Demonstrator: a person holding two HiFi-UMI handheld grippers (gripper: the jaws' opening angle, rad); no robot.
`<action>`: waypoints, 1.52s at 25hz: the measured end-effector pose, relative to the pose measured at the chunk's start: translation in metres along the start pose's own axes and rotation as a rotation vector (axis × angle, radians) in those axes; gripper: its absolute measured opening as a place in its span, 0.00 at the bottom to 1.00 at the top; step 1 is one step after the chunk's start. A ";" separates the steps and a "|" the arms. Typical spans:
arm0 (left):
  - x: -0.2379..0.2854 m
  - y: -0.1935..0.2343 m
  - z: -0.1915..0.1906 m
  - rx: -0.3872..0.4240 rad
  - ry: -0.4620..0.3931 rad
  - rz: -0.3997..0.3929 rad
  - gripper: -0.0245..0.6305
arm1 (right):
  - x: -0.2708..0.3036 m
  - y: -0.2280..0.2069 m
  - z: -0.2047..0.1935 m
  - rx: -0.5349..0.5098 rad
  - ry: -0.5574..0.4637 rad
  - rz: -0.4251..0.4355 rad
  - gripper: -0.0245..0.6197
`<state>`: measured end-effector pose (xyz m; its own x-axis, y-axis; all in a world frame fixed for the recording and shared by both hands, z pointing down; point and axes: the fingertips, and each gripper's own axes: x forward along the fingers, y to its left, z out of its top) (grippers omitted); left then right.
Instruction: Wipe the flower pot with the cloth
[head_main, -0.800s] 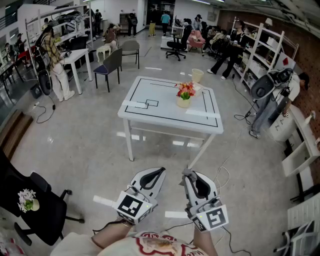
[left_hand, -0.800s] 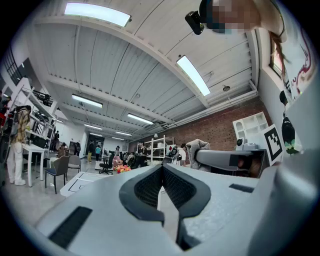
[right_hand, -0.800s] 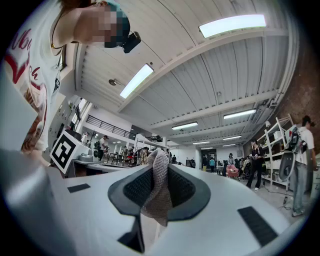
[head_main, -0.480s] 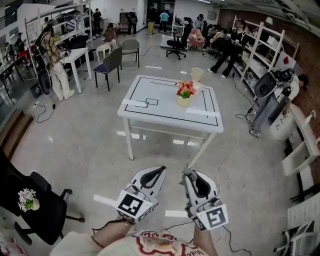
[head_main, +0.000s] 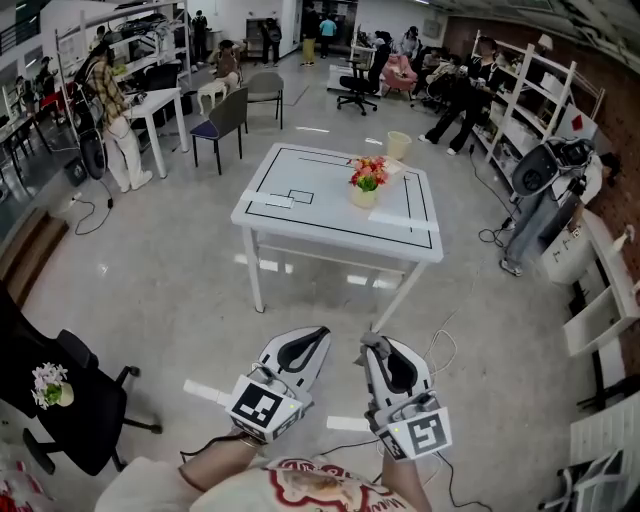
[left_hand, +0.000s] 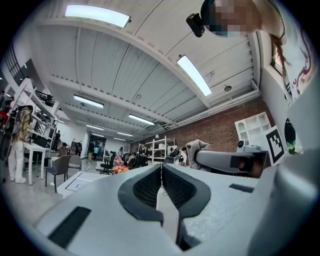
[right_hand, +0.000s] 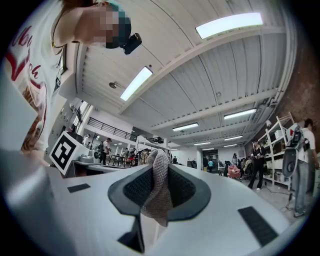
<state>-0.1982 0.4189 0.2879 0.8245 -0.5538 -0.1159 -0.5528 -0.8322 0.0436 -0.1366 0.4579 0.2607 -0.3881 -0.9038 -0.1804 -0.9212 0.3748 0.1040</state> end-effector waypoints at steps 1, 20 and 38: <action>0.003 -0.005 0.000 -0.003 -0.006 0.001 0.04 | -0.004 -0.004 0.001 -0.007 -0.003 0.000 0.15; 0.033 -0.084 -0.016 0.014 0.009 0.037 0.04 | -0.055 -0.051 -0.008 0.089 -0.011 0.087 0.15; 0.184 0.049 -0.023 0.023 -0.035 -0.124 0.04 | 0.088 -0.155 -0.041 -0.007 0.000 -0.065 0.15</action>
<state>-0.0705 0.2759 0.2914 0.8821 -0.4453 -0.1536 -0.4502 -0.8929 0.0037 -0.0272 0.3121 0.2686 -0.3276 -0.9262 -0.1867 -0.9442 0.3141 0.0987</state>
